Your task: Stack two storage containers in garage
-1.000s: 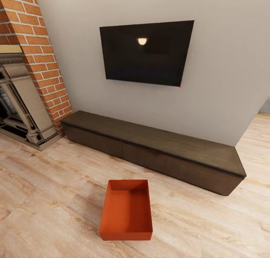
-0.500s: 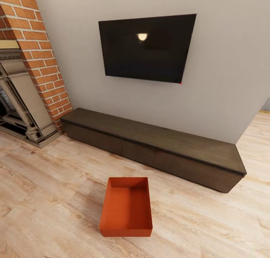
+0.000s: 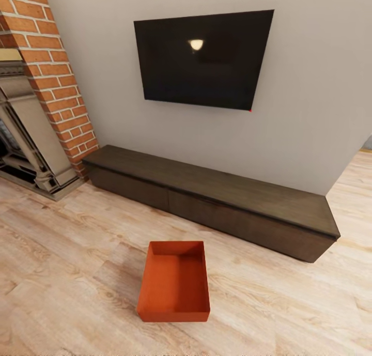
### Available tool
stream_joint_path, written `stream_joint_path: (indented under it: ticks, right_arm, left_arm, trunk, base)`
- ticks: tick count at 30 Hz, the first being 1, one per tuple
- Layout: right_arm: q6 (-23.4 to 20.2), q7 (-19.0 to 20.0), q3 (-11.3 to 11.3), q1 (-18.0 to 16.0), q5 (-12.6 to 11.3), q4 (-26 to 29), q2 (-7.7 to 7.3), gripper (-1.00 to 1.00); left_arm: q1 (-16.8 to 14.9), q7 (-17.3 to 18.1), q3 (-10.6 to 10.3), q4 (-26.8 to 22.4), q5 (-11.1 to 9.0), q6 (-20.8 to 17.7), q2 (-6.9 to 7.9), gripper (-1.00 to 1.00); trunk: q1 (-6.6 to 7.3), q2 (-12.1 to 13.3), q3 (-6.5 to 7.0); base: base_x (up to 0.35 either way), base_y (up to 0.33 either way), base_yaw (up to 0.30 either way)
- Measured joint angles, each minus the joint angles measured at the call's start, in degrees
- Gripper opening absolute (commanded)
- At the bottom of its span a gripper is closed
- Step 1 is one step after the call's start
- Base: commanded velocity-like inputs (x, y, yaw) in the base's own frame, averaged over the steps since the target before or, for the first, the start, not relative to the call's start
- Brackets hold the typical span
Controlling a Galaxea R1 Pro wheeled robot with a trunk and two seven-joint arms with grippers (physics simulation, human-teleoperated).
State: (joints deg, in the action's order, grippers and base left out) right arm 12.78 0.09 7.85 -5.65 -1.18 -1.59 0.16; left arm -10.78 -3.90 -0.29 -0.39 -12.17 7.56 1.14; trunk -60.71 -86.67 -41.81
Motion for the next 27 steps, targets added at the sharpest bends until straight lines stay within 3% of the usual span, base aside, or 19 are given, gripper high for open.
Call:
stream_joint_path:
  ticks: [27]
  right_arm:
    - [0.08, -0.01, 0.0, 0.0, -0.01, 0.0, -0.07, 1.0]
  left_arm:
    - [0.0, 0.0, 0.0, 0.0, 0.0, 0.0, 0.0, 1.0]
  trunk:
    - [0.0, 0.0, -2.49]
  base:
    - [0.0, 0.0, 0.0]
